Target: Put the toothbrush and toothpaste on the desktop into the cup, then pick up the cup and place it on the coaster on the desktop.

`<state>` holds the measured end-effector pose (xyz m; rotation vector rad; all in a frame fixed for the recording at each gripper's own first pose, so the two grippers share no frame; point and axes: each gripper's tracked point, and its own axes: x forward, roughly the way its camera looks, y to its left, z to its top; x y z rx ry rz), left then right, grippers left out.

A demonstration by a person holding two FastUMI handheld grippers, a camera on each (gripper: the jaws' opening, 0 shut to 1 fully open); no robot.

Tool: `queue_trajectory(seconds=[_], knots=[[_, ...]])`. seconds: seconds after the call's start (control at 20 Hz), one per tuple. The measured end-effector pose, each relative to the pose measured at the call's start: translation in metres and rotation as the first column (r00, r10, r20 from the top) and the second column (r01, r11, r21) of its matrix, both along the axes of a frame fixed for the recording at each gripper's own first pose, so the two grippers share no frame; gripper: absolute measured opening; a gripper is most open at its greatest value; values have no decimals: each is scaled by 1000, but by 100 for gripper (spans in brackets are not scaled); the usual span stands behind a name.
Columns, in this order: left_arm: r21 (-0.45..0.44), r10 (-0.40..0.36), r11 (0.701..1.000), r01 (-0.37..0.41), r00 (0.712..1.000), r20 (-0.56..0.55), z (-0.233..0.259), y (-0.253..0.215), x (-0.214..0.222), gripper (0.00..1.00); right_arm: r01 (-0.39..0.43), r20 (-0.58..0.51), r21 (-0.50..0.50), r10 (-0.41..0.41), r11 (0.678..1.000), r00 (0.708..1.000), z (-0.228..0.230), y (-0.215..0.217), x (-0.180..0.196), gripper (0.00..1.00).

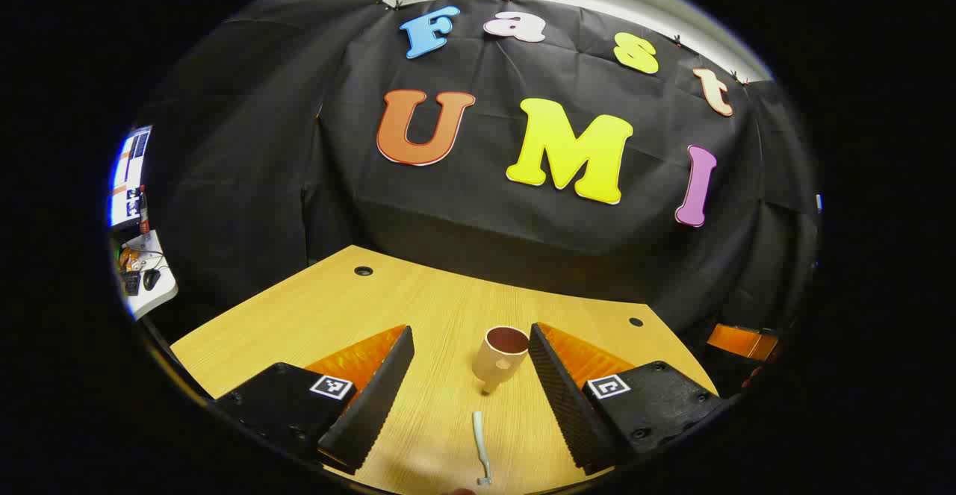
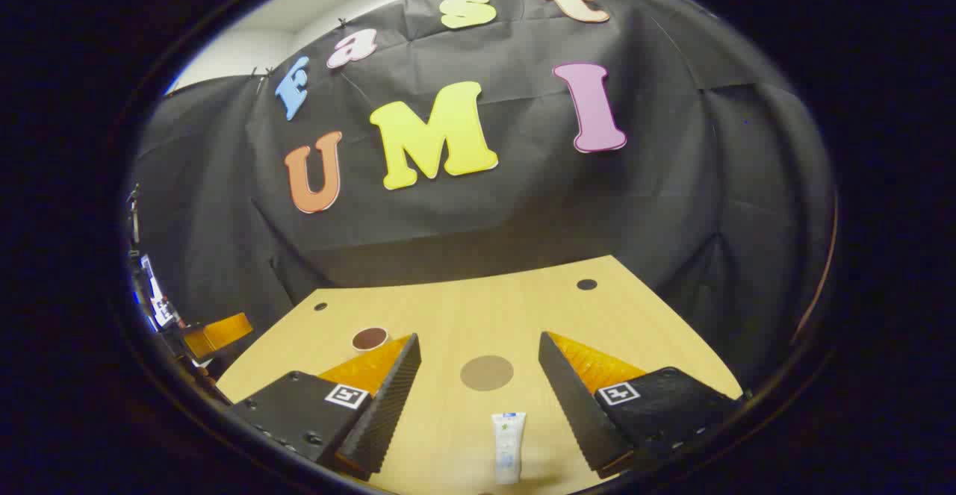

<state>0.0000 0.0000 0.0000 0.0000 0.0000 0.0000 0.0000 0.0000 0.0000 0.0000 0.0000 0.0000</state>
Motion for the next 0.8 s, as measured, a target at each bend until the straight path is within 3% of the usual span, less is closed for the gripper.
queue_trajectory(seconds=[0.05, 0.25, 0.3, 0.4, 0.45, 0.55, 0.65, 0.7, 0.75, 0.8], knots=[[-2, 0, 1000, 0, 1000, -5, -1, 0, 1, 98, 0, -3, -3, 0, 1000, 1000, 0, -1, 2, 95], [-4, 9, 1000, -9, 999, -36, -8, 4, 5, 98, 13, -13, -15, -13, 1000, 1000, -3, -6, 6, 95], [-5, 11, 1000, -11, 999, -46, -12, 5, 6, 98, 15, -15, -13, -15, 1000, 1000, -5, -6, 6, 92], [-7, 11, 1000, -12, 997, -73, -17, 6, 10, 98, 24, -19, -19, -24, 1000, 1000, -7, -8, 7, 95], [-7, 10, 1000, -11, 996, -89, -21, 6, 11, 98, 27, -23, -23, -28, 999, 999, -9, -9, 7, 92], [-9, 8, 1000, -9, 993, -118, -27, 5, 13, 98, 31, -33, -27, -32, 999, 999, -13, -10, 7, 95], [-13, 2, 1000, -4, 990, -139, -33, 4, 12, 98, 32, -42, -26, -33, 999, 999, -15, -11, 7, 92], [-12, 1, 1000, -3, 989, -149, -35, 3, 14, 98, 32, -45, -24, -33, 999, 998, -17, -10, 7, 96], [-10, -1, 1000, -1, 988, -157, -37, 1, 14, 98, 33, -47, -23, -34, 999, 998, -17, -11, 7, 92], [-7, -2, 1000, 1, 986, -164, -40, 2, 14, 98, 34, -49, -22, -35, 999, 998, -18, -12, 6, 95]])
